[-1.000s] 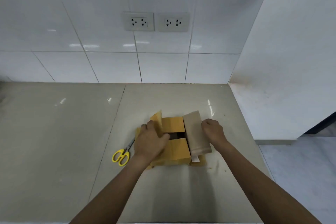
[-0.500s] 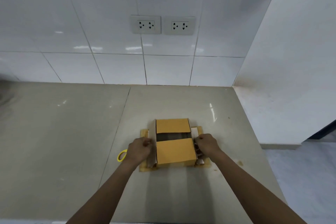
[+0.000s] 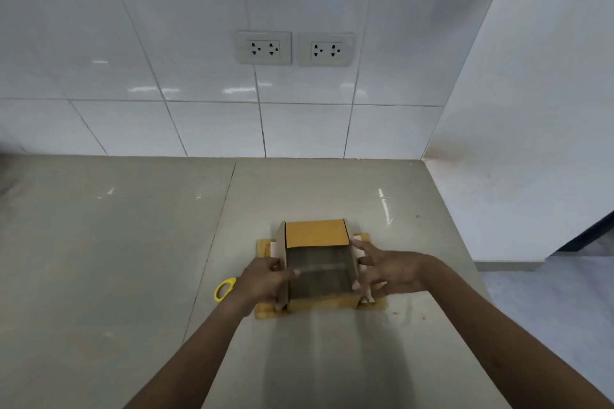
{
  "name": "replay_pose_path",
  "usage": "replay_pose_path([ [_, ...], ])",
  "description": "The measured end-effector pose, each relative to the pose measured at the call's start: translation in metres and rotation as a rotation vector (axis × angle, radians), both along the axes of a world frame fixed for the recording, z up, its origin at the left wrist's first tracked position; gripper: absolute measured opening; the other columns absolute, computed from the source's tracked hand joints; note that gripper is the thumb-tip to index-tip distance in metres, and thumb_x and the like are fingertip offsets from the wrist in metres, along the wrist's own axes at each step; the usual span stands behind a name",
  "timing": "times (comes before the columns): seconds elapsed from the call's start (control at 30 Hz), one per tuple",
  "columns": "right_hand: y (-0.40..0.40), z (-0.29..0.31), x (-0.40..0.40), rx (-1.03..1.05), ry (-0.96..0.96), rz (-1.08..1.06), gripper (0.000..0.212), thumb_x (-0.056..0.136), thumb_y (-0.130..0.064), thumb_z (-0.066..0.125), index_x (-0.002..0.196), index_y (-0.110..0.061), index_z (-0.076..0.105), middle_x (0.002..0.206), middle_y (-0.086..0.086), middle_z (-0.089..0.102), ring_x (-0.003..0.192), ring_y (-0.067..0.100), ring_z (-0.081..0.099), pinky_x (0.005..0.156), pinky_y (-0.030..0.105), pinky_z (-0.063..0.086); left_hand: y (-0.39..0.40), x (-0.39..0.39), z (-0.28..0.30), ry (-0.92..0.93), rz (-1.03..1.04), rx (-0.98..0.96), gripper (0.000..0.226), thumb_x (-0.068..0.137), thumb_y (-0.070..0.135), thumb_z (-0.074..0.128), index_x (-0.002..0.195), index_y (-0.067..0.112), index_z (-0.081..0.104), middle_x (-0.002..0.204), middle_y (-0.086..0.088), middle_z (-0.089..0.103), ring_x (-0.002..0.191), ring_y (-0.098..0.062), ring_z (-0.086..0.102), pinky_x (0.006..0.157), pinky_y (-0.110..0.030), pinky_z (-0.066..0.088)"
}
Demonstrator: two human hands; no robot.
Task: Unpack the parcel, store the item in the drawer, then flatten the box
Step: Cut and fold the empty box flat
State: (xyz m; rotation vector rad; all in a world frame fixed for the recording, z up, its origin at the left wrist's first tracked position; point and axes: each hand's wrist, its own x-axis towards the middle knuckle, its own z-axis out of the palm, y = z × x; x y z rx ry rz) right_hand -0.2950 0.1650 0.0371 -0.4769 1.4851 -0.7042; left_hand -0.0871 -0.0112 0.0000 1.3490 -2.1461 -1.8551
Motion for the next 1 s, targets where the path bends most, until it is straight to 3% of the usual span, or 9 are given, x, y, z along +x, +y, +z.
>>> replay_pose_path([
  [0.1,0.000,-0.011,0.021,-0.037,0.366,0.231,0.138,0.065,-0.020,0.087,0.147,-0.038,-0.022,0.159,0.002,0.019,0.141,0.028,0.030,0.113,0.044,0.035,0.004,-0.002,0.000,-0.044,-0.071,-0.084,0.029,0.072,0.035,0.078,0.093,0.030,0.058,0.097,0.007,0.067,0.091,-0.014,0.064,0.074,-0.034,0.060],
  [0.2,0.005,-0.029,0.038,-0.127,0.623,0.208,0.139,0.065,-0.026,0.087,0.147,-0.032,-0.026,0.161,0.000,0.009,0.141,0.024,0.030,0.112,0.040,0.037,0.008,0.001,-0.003,-0.044,-0.173,-0.096,0.049,0.069,0.038,0.080,0.109,0.027,0.056,0.108,0.007,0.066,0.098,-0.011,0.062,0.086,-0.031,0.054],
  [0.3,0.012,-0.044,0.051,-0.113,0.890,0.221,0.130,0.072,-0.026,0.080,0.144,-0.038,-0.028,0.154,0.006,0.031,0.097,0.020,0.060,0.079,0.029,0.052,0.019,0.004,-0.006,0.003,-0.271,-0.120,0.079,0.063,0.046,0.083,0.126,0.033,0.037,0.120,0.014,0.057,0.110,-0.007,0.056,0.084,-0.018,0.048],
  [0.37,0.015,-0.051,0.055,-0.139,1.010,0.253,0.126,0.074,-0.030,0.077,0.142,-0.037,-0.028,0.150,0.005,0.035,0.083,0.015,0.056,0.069,0.024,0.047,0.025,0.003,-0.009,0.018,-0.264,-0.180,0.081,0.068,0.045,0.081,0.131,0.030,0.032,0.126,0.011,0.052,0.117,-0.010,0.051,0.089,-0.022,0.048],
  [0.5,0.021,-0.043,0.041,-0.326,0.697,0.081,0.101,0.072,-0.057,0.074,0.149,-0.040,0.011,0.159,-0.012,0.014,0.139,0.011,0.029,0.112,0.033,0.034,0.026,0.001,-0.017,-0.044,-0.299,-0.378,0.085,0.082,0.037,0.071,0.147,0.015,0.020,0.147,-0.005,0.040,0.133,-0.027,0.041,0.108,-0.038,0.038],
  [0.63,0.014,-0.038,0.020,-0.232,0.990,0.164,0.016,0.091,-0.050,0.052,0.105,-0.044,0.058,0.161,-0.011,0.008,0.146,0.017,0.009,0.113,0.050,0.020,0.031,0.002,-0.022,-0.155,-0.279,-0.427,0.092,0.089,0.037,0.060,0.151,0.006,0.000,0.159,-0.010,0.019,0.143,-0.032,0.023,0.115,-0.036,0.026],
  [0.7,0.005,-0.035,0.014,-0.254,1.003,0.219,0.015,0.095,-0.047,0.048,0.102,-0.047,0.061,0.161,-0.012,0.009,0.146,0.018,0.009,0.113,0.053,0.020,0.033,0.002,-0.024,-0.161,-0.265,-0.431,0.092,0.089,0.037,0.058,0.151,0.006,-0.002,0.160,-0.010,0.015,0.145,-0.032,0.019,0.116,-0.035,0.023],
  [0.8,-0.014,-0.034,0.000,-0.279,1.045,0.206,0.031,0.098,-0.045,0.044,0.126,-0.044,0.056,0.161,-0.006,0.016,0.145,0.024,0.016,0.115,0.051,0.022,0.032,0.001,-0.025,-0.177,-0.266,-0.429,0.094,0.089,0.039,0.058,0.151,0.005,-0.003,0.160,-0.010,0.013,0.146,-0.032,0.017,0.117,-0.035,0.020],
  [1.0,-0.042,-0.031,-0.014,-0.377,0.892,-0.012,0.039,0.098,-0.038,0.050,0.136,-0.045,0.044,0.150,0.001,0.037,0.141,0.020,0.029,0.116,0.042,0.027,0.033,0.002,-0.027,-0.204,-0.240,-0.418,0.096,0.088,0.041,0.058,0.151,0.007,-0.006,0.161,-0.009,0.007,0.146,-0.032,0.013,0.116,-0.035,0.019],
])
